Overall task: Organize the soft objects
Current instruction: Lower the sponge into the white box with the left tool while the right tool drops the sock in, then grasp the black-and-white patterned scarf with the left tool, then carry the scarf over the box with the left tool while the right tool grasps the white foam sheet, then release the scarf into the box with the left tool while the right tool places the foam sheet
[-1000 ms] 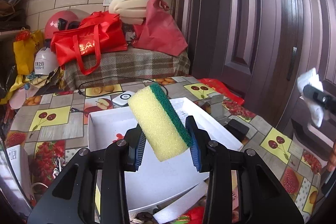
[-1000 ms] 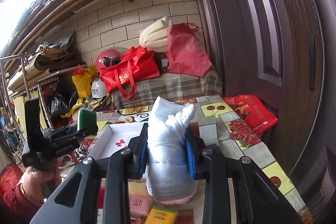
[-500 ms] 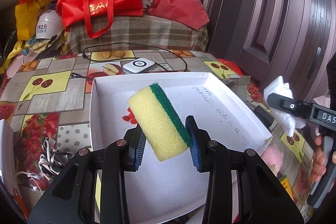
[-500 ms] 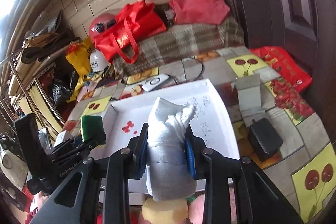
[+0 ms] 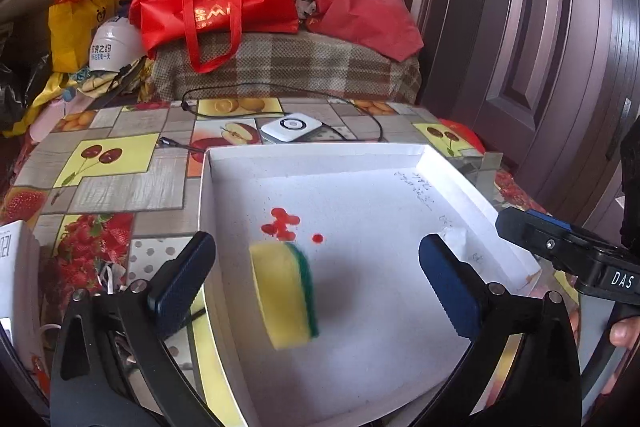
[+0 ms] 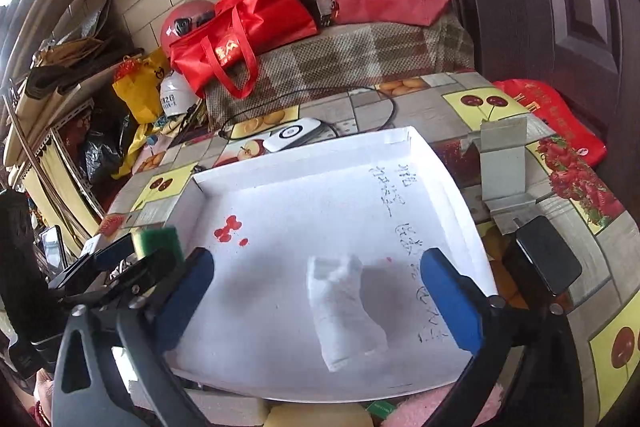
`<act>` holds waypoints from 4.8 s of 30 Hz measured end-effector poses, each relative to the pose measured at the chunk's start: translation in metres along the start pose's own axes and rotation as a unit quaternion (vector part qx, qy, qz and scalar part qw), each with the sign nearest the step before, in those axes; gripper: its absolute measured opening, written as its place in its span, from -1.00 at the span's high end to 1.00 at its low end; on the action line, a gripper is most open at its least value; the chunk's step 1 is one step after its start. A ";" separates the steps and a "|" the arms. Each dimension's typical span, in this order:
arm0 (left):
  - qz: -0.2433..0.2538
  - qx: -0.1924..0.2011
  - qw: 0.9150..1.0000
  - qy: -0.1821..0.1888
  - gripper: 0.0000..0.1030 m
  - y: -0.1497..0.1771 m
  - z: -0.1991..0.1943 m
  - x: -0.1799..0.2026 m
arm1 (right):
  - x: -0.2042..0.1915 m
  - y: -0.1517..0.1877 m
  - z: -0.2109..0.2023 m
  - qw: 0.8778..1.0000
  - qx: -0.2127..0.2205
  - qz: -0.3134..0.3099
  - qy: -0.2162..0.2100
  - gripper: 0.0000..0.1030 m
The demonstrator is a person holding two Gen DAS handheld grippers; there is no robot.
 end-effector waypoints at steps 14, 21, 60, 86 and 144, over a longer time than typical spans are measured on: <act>0.022 0.058 0.997 -0.051 -1.00 -0.019 -0.027 -0.005 | 0.007 -0.008 -0.052 0.996 0.078 0.017 0.023 -1.00; 0.004 0.041 0.995 -0.090 -1.00 -0.026 -0.039 -0.060 | 0.034 0.011 -0.087 0.991 0.122 0.027 0.043 -1.00; 0.022 -0.040 0.986 -0.159 0.22 0.029 -0.007 -0.107 | 0.060 0.029 -0.089 0.986 0.149 0.042 0.055 -1.00; 0.043 0.058 0.997 -0.019 0.22 0.027 -0.099 -0.009 | -0.025 0.099 -0.116 0.988 0.018 -0.114 -0.101 -1.00; 0.033 0.065 0.994 -0.085 0.22 -0.027 -0.054 0.012 | -0.011 -0.028 -0.121 0.980 0.184 0.024 -0.069 -0.01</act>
Point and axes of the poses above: each gripper's, at about its wrist camera, not at the fingertips, and z roughly the way its jaws point, x to its right, y to its underside, the point moved 8 cm from there along z, roughly the way its jaws point, and after that the axes turned 5 degrees about -y, right-handed, at the moved point
